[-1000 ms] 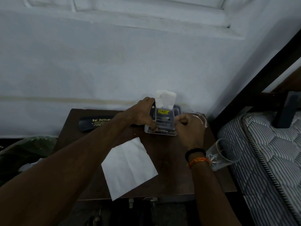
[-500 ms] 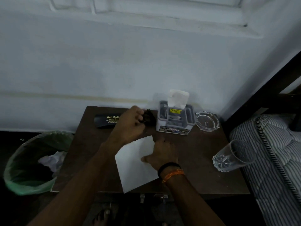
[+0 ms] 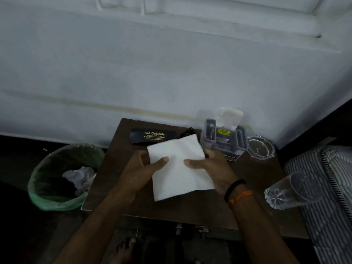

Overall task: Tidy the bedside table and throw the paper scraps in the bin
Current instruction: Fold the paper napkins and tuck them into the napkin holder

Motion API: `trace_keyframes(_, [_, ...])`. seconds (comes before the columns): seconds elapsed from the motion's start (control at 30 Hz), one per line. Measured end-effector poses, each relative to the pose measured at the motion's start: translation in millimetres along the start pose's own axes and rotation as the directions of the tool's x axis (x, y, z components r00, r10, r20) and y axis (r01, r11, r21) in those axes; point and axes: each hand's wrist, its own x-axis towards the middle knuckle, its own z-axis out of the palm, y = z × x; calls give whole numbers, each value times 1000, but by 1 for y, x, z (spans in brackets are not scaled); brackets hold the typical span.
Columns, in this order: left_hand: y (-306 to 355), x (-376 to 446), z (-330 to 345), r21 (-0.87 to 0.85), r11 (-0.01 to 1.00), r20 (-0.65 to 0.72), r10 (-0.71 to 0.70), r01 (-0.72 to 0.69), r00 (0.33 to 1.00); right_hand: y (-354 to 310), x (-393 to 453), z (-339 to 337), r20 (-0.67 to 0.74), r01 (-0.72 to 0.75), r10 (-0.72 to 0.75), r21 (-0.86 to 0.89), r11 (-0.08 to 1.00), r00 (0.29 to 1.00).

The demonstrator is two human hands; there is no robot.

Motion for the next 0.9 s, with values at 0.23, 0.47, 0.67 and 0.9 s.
trace_keyframes(0.23, [19, -1, 7, -262, 965, 203, 54, 1, 978, -3, 0, -4, 41, 0, -3, 93, 996, 999])
trace_keyframes(0.47, [15, 0, 26, -366, 924, 219, -35, 116, 975, 5, 4, 15, -76, 134, -137, -42, 990, 988])
trace_keyframes(0.67, [13, 2, 35, -501, 847, 182, -98, 178, 978, 0, -8, 33, 67, 311, -305, -289, 905, 950])
trace_keyframes(0.9, [24, 2, 36, -700, 646, 419, 27, 304, 908, -8, -23, 49, 138, 341, -315, -252, 906, 939])
